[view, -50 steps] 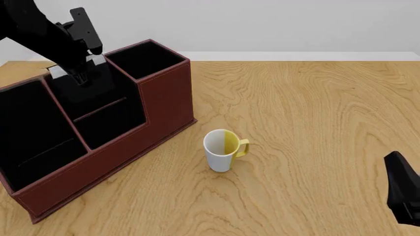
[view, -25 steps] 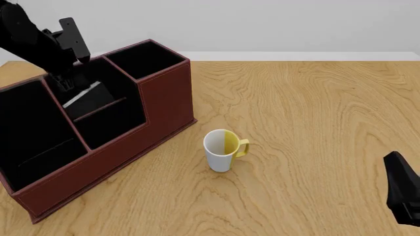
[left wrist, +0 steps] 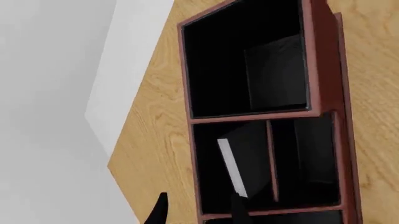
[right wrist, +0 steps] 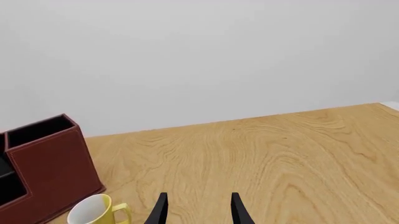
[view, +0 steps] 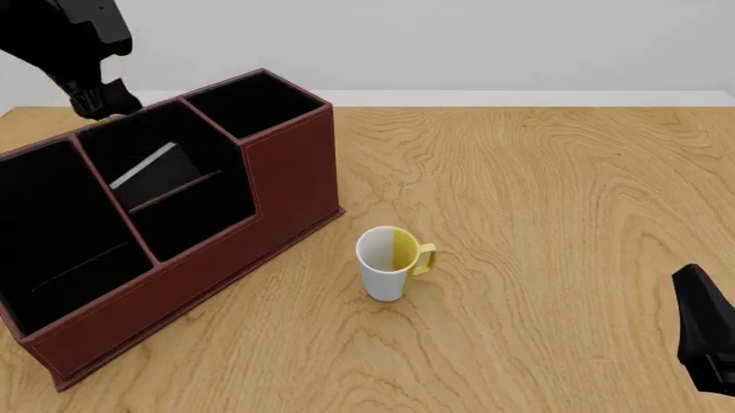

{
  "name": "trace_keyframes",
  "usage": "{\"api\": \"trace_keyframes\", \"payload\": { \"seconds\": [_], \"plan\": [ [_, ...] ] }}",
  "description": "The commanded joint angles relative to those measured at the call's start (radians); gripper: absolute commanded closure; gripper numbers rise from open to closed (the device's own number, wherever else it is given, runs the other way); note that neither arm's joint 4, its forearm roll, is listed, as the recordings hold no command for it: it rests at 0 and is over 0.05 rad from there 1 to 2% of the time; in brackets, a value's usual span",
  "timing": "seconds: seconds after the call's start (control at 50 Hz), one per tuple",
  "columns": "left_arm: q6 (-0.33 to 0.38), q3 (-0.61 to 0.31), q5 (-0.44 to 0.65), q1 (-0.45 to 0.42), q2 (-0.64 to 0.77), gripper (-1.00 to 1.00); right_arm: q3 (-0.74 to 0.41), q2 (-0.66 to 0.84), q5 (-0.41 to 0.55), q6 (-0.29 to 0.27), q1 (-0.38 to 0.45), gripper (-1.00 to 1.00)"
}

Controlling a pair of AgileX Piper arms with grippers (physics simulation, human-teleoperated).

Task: Pick up the book and place it in the front compartment of the caddy.

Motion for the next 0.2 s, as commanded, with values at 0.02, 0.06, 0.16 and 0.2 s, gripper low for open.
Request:
{"api": "trace_keyframes", "payload": {
  "seconds": [0.02,0.06,0.16,0.2],
  "plan": [
    [-0.039,-0.104,0.146,-0.061,-0.111,-1.00,-0.001,0.000,-0.002,0.001,-0.003,-1.00],
    [-0.033,-0.105,0.169,-0.063,-0.147,-1.00,-0.003,0.000,-0.003,0.004,-0.005,-1.00],
    [-0.042,-0.112,0.226,-0.086,-0.222,-1.00,-0.003,0.000,-0.004,0.006,-0.007,-1.00],
    [-0.038,-0.097,0.234,-0.089,-0.258,-1.00,-0.003,0.000,-0.005,0.006,-0.008,-1.00]
  ]
}}
